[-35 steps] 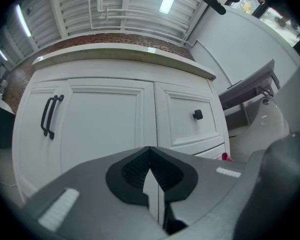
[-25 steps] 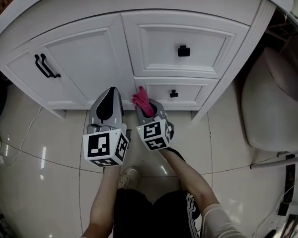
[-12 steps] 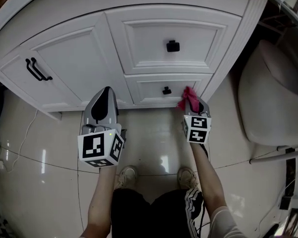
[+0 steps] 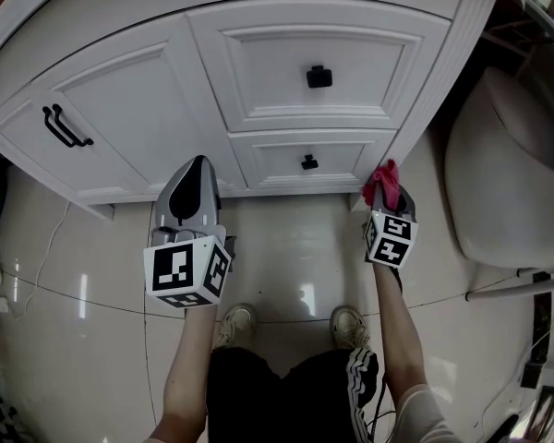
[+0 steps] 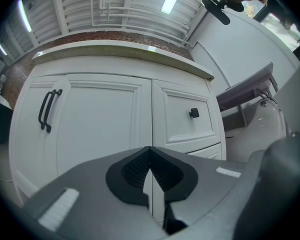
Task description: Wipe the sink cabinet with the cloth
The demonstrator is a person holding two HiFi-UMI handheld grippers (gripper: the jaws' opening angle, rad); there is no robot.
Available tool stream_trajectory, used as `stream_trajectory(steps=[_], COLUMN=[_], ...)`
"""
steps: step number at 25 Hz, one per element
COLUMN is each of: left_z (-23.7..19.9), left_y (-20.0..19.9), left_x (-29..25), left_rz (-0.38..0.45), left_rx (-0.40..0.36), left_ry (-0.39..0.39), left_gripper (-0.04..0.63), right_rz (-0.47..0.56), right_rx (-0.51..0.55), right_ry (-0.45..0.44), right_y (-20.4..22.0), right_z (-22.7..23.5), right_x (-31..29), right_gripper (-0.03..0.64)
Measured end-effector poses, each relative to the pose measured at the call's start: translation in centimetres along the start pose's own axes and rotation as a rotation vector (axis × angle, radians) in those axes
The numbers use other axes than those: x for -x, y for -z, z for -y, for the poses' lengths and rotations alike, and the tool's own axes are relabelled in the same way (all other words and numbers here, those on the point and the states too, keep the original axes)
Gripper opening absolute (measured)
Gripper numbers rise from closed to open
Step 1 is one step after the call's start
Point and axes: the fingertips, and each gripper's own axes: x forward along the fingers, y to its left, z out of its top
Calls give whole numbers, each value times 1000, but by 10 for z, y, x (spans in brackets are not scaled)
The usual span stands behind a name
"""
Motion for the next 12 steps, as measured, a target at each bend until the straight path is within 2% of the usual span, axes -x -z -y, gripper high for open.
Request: stream_trajectory(steps=[3, 6, 10, 12], left_z=[1, 1, -3, -4], left_y=[-2, -3, -1, -3], left_x=[-2, -1, 4, 5], left_rz=[9, 15, 9, 14], left_rx=[0, 2, 20, 26], left_ry=[3, 2, -7, -9], left_gripper=[14, 14, 14, 14], right_rz=[38, 62, 58, 53], right_rx=[44, 127, 345, 458], right_ry=[-130, -350, -630, -696], right_y=[-10, -15, -1, 7], right_z=[-52, -154, -288, -325], right_x=[13, 24, 29, 24], right_gripper=[63, 63, 63, 64])
